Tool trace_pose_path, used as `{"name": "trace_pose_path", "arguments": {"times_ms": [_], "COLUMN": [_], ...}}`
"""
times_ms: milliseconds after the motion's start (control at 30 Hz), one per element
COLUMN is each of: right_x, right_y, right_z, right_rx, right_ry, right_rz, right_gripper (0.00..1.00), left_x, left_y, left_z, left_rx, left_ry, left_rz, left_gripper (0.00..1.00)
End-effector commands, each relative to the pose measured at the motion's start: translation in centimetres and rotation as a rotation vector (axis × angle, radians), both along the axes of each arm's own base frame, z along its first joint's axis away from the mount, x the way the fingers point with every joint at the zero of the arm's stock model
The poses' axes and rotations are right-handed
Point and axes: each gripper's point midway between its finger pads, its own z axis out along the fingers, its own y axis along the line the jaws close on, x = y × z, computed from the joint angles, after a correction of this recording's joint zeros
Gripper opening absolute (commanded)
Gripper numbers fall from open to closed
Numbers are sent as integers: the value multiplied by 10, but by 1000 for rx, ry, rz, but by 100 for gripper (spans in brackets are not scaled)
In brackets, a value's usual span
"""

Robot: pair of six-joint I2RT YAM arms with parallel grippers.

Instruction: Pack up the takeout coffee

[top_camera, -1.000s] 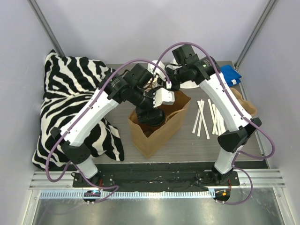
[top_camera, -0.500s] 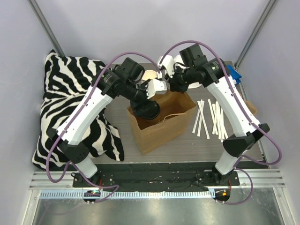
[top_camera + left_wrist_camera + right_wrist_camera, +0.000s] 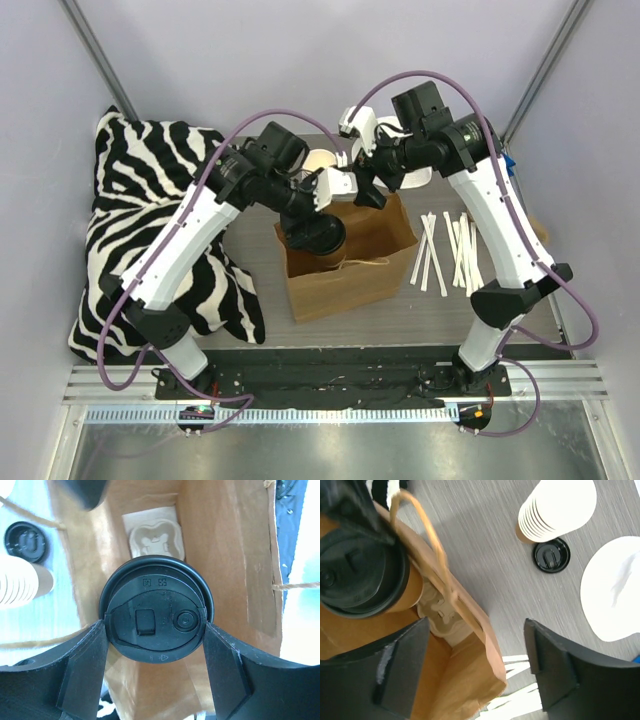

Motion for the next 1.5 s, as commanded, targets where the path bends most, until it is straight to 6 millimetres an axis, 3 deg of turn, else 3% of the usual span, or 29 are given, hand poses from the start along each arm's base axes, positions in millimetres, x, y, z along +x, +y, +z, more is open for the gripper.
{"name": "trace_pose_path", "arguments": {"times_ms": [0,233,433,567,633,667,733,767,900,1033,1067,1133,1167,1400,1433,1467], "right_x": [5,-4,2,3,5,5,10,11,18,-1,-6,-15,-17,-38,-42,-47], "right_y": [13,32,45,45,45,46,46,45,45,38,38,35,35,29,29,27], "right_z": [5,-13,-32,-36,-29,-26,-15,-10,16,36,26,35,25,32,23,28], "right_rx": [41,83,103,103,120,135,158,176,253,328,329,358,344,380,374,388], "right_ry": [-24,10,83,110,93,102,68,76,20,-10,19,-19,-10,-119,-111,-131], "right_rz": [61,209,218,196,168,144,106,68,-26,-47,-42,-31,-24,-10,-6,0], "right_gripper": [89,88,72,45,37,26,14,2,1,1,1,1,1,1,1,1], "left_x": [-12,-14,-14,-14,-13,-14,-12,-10,-8,-1,-3,-8,-11,-15,-16,-14], "left_y": [-8,-8,-7,-4,-4,-5,-5,-5,-3,6,7,8,11,19,21,21], "left_z": [1,1,-5,-5,-3,-2,-1,0,-4,-12,-19,-21,-31,-54,-62,-58], "left_rx": [-42,-59,-65,-70,-89,-98,-115,-120,-105,-58,-43,-35,-13,8,22,11], "left_ry": [4,4,1,-9,-18,-10,-21,-25,-69,-189,-189,-219,-211,-305,-312,-346], "left_rz": [-49,-45,-25,2,20,35,59,73,87,92,85,73,70,81,81,92], "left_gripper": [0,0,0,0,0,0,0,0,0,0,0,0,0,0,0,0]}}
